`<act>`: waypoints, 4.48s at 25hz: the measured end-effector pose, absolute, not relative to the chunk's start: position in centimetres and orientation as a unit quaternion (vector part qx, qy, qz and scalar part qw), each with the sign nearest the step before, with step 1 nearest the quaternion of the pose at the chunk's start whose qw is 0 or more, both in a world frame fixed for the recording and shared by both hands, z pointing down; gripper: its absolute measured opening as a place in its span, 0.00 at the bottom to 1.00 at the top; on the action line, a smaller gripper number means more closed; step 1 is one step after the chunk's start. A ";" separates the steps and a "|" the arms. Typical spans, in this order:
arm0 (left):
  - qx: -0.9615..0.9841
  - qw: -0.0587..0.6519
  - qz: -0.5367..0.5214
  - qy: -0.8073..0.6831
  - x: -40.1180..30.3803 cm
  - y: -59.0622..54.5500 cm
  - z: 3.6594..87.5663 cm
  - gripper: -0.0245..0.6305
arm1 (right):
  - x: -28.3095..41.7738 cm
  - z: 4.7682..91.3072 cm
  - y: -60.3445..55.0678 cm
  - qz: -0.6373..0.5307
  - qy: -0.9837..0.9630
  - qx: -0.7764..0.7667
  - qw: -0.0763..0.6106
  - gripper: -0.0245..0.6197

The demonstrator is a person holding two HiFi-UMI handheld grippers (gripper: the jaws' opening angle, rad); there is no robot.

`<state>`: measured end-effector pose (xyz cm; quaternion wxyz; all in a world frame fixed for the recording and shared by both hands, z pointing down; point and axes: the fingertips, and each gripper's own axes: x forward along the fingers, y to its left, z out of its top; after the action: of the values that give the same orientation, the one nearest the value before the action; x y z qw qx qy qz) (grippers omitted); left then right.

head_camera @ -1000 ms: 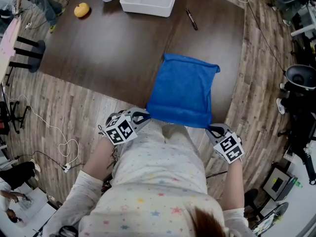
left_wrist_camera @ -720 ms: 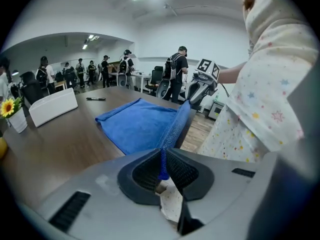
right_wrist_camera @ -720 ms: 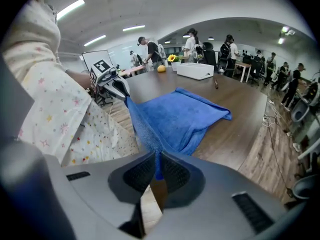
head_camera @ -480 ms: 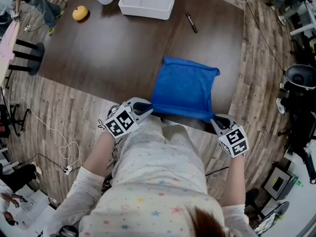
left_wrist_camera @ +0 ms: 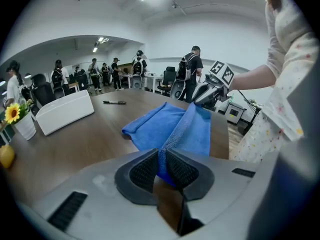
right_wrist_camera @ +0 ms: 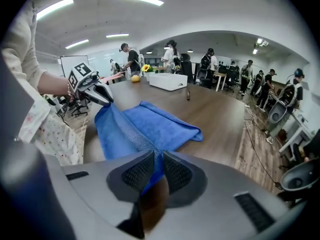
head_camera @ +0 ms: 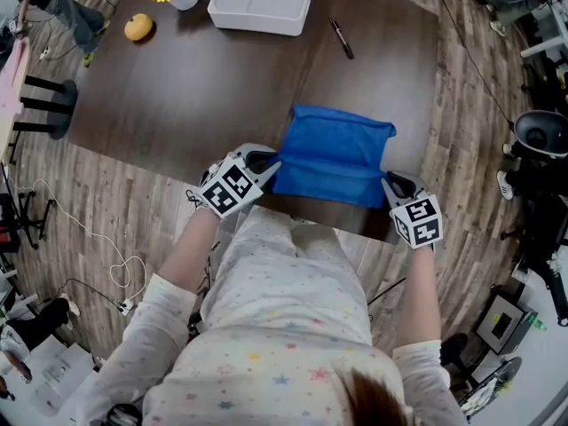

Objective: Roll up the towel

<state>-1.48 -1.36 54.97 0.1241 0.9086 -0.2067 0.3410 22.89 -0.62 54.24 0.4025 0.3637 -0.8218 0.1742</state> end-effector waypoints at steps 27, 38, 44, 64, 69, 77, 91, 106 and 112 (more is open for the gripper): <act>0.907 0.147 0.330 -0.218 -0.8 3.5 57.8 0.10 | 23.2 56.6 3.9 0.166 -0.817 0.351 0.427 0.19; 0.909 0.147 0.338 -0.195 0.0 6.6 58.8 0.24 | 21.2 57.8 7.2 0.158 -0.831 0.299 0.441 0.28; 0.900 0.127 0.359 -0.212 -0.4 5.8 59.9 0.19 | 21.5 58.8 6.4 0.139 -0.823 0.311 0.455 0.17; 0.900 0.157 0.369 -0.169 -1.7 13.5 58.3 0.08 | 21.2 56.5 14.8 0.176 -0.832 0.246 0.466 0.08; 0.908 0.176 0.336 -0.176 -1.3 11.4 55.1 0.08 | 21.4 54.1 12.7 0.191 -0.843 0.265 0.427 0.08; 0.910 0.138 0.339 -0.193 -0.9 3.9 51.6 0.08 | 21.7 49.8 5.6 0.160 -0.857 0.301 0.386 0.08; 0.895 0.120 0.329 -0.276 0.4 -4.7 53.3 0.09 | 22.7 51.5 -2.3 0.167 -0.819 0.427 0.344 0.19; 0.911 0.119 0.353 -0.177 2.8 -7.9 56.7 0.26 | 23.3 57.1 -0.6 0.279 -0.758 0.451 0.379 0.36; 0.905 0.136 0.384 -0.121 2.9 -6.7 59.0 0.26 | 22.3 58.3 -1.1 0.329 -0.757 0.446 0.347 0.26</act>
<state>2.92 -6.67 59.03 0.1363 0.9053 -0.1209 0.3837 22.28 -1.09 58.31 0.3471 0.4459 -0.7565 0.3291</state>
